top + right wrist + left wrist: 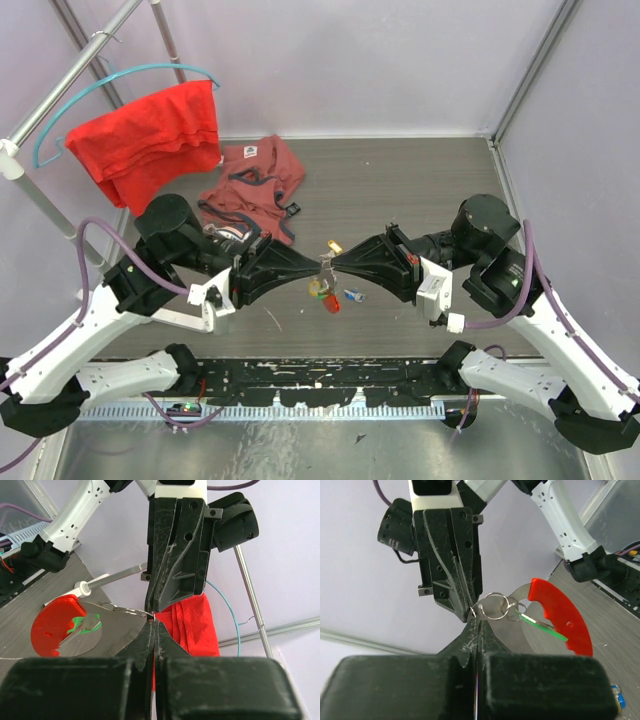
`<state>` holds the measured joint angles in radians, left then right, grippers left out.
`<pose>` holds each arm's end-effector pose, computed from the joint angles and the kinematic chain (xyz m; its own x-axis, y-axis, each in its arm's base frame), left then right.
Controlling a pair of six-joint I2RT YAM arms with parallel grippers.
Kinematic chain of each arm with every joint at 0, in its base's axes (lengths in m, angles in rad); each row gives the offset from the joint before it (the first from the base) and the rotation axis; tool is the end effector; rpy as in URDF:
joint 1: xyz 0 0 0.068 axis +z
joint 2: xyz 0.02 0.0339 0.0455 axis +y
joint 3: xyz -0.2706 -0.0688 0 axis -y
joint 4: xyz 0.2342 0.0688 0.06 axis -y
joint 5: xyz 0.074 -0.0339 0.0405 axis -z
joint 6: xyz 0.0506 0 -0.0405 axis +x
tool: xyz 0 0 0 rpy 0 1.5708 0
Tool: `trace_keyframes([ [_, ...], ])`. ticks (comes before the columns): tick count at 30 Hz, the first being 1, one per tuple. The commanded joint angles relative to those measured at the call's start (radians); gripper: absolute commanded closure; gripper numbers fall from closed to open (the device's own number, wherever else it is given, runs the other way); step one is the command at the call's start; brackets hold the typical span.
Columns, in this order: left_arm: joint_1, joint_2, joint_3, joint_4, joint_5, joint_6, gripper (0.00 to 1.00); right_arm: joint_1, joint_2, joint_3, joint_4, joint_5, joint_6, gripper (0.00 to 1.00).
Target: Put the keys on the keyring
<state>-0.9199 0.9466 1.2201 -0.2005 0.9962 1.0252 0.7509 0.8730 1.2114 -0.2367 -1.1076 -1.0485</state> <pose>0.0706 -0.1629 0.4615 0.8261 -0.3179 -0.4652 0.4498 -0.1251 0.8843 0.0738 0.1308 0.4650 0.8652 0.2777 -0.4176 -0.4124 -0.0799 -0.9075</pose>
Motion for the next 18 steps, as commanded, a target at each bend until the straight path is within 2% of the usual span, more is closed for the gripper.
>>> trace_keyframes([
  [1, -0.003, 0.020, 0.093, -0.228, 0.068, 0.106, 1.00, 0.000, 0.008, 0.081, -0.117, -0.006, -0.125, 0.99],
  [6, -0.002, 0.085, 0.210, -0.508, 0.099, 0.236, 1.00, 0.000, 0.020, 0.118, -0.215, 0.000, -0.191, 0.99],
  [9, -0.003, 0.104, 0.249, -0.578, 0.091, 0.266, 1.00, 0.000, 0.016, 0.118, -0.232, 0.001, -0.200, 0.99],
  [12, -0.002, 0.081, 0.208, -0.520, 0.067, 0.228, 0.99, 0.001, 0.004, 0.112, -0.235, -0.001, -0.212, 0.99],
  [15, -0.003, 0.035, 0.121, -0.337, 0.028, 0.149, 0.88, 0.001, -0.010, 0.110, -0.244, -0.001, -0.252, 0.99],
  [18, -0.001, -0.004, 0.042, -0.179, -0.002, 0.080, 0.86, 0.000, -0.011, 0.117, -0.246, 0.008, -0.271, 0.99],
])
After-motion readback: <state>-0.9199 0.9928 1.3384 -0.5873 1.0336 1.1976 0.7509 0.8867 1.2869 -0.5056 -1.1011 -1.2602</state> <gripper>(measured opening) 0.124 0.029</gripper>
